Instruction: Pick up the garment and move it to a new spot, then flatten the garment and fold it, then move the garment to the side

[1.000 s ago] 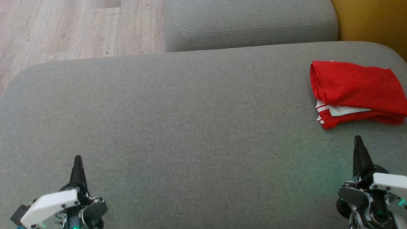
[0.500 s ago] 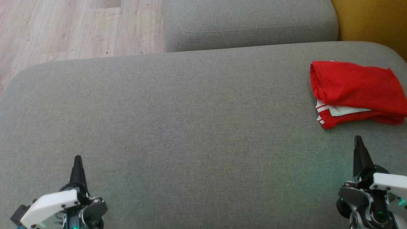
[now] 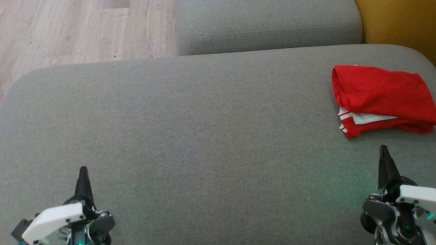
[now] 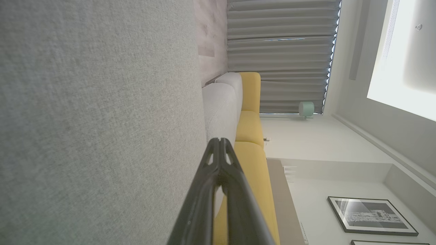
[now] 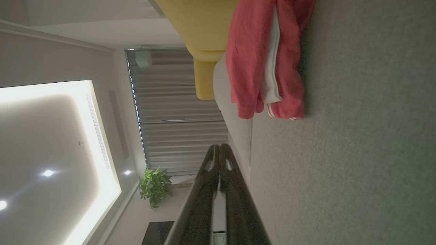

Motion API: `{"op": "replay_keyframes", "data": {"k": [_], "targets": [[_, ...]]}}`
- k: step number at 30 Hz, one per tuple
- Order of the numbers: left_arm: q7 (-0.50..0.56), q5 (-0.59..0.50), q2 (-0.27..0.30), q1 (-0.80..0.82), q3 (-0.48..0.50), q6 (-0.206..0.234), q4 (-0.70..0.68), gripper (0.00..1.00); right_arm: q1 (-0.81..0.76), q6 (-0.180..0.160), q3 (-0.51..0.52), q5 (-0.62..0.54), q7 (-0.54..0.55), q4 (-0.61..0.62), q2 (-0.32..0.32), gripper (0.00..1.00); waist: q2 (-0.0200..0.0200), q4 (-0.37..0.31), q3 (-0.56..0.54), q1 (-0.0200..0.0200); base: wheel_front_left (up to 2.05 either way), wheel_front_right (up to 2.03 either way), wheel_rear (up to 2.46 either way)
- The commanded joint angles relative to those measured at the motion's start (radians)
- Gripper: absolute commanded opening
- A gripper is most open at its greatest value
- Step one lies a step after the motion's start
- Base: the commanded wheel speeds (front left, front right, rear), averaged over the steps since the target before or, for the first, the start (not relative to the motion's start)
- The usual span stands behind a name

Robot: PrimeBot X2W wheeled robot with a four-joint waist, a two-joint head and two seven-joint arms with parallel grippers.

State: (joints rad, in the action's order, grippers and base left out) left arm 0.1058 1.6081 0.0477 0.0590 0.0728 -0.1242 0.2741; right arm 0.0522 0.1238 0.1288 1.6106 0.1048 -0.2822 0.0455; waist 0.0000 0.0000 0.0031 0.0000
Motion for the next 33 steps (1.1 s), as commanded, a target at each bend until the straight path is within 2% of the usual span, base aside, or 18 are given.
{"op": "replay_keyframes", "data": {"k": [1,33], "targets": [[0.007,0.001,0.004,0.049,0.040,-0.007,-0.029,0.00,0.055,0.007,-0.019,0.002,0.005,0.038,0.008,0.00,0.0000,0.000,0.000,0.0000,0.00,0.00,0.00],[0.007,0.001,0.004,0.049,0.041,-0.007,-0.029,0.00,0.056,0.007,-0.017,0.000,0.007,0.038,0.007,0.00,0.0000,0.000,0.000,0.0000,0.00,0.00,0.00]]}}
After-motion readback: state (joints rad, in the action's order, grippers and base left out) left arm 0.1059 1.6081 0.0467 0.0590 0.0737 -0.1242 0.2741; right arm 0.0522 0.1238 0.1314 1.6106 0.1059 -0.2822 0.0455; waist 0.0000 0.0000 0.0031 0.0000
